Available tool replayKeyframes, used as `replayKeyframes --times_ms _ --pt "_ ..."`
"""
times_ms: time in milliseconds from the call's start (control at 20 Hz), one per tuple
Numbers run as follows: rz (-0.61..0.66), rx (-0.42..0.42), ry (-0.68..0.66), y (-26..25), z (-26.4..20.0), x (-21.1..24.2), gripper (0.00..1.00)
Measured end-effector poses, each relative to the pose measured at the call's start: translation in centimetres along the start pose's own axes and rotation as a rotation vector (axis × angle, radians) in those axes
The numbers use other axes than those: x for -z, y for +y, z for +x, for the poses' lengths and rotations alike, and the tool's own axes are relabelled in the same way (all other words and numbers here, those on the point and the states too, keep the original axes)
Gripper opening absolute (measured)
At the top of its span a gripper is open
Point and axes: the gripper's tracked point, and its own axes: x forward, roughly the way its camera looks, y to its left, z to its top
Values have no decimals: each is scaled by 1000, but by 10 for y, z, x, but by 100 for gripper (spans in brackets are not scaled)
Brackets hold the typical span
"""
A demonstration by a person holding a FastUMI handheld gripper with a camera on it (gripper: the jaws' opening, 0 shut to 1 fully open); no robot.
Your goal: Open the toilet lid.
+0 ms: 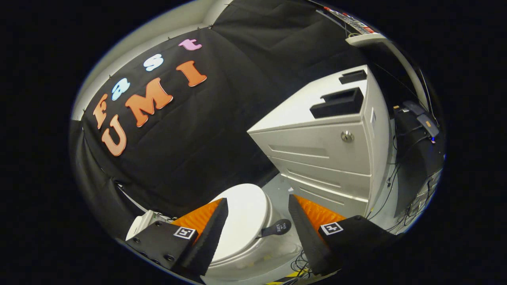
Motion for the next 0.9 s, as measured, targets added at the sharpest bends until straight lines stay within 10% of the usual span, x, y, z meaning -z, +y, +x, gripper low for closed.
replayKeyframes --times_ms 900 --pt "373 80 280 -65 49 118 82"
